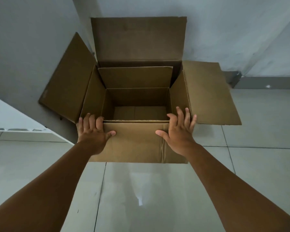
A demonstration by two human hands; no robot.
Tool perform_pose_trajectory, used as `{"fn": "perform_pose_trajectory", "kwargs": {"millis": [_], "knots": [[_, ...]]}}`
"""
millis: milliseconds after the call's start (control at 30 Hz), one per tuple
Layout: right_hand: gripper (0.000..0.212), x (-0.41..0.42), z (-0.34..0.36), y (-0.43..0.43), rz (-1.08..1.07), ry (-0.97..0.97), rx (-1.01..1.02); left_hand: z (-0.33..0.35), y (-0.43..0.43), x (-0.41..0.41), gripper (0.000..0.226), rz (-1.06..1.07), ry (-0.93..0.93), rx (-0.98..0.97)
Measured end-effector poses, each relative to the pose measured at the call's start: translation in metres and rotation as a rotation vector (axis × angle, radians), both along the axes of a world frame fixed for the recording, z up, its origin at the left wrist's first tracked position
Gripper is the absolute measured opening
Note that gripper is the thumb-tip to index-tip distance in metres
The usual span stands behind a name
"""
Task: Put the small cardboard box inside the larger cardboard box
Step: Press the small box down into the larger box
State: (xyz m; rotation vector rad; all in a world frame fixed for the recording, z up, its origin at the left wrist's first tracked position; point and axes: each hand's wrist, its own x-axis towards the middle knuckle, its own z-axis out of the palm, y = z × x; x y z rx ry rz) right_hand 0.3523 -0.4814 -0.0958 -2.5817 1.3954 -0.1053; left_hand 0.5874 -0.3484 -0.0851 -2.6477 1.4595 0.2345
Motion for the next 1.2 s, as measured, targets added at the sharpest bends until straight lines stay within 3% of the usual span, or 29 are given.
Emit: {"fn": "perform_pose_trajectory", "kwargs": {"millis": [467, 900, 1200], "knots": [[0.070, 0.032, 0.003, -0.041, -0.001, 0.015, -0.030, -0.014, -0.040, 0.036, 0.070, 0.013, 0.048, -0.135], [0.067, 0.047, 0.005, -0.051, -0.020, 0.021, 0.034, 0.001, -0.060, 0.051, 0.071, 0.042, 0.109, 0.003], [0.071, 0.043, 0.009, -0.048, -0.003, 0.025, 0.034, 0.001, -0.054, 0.049, 0.070, 0.009, 0.041, -0.045]]}}
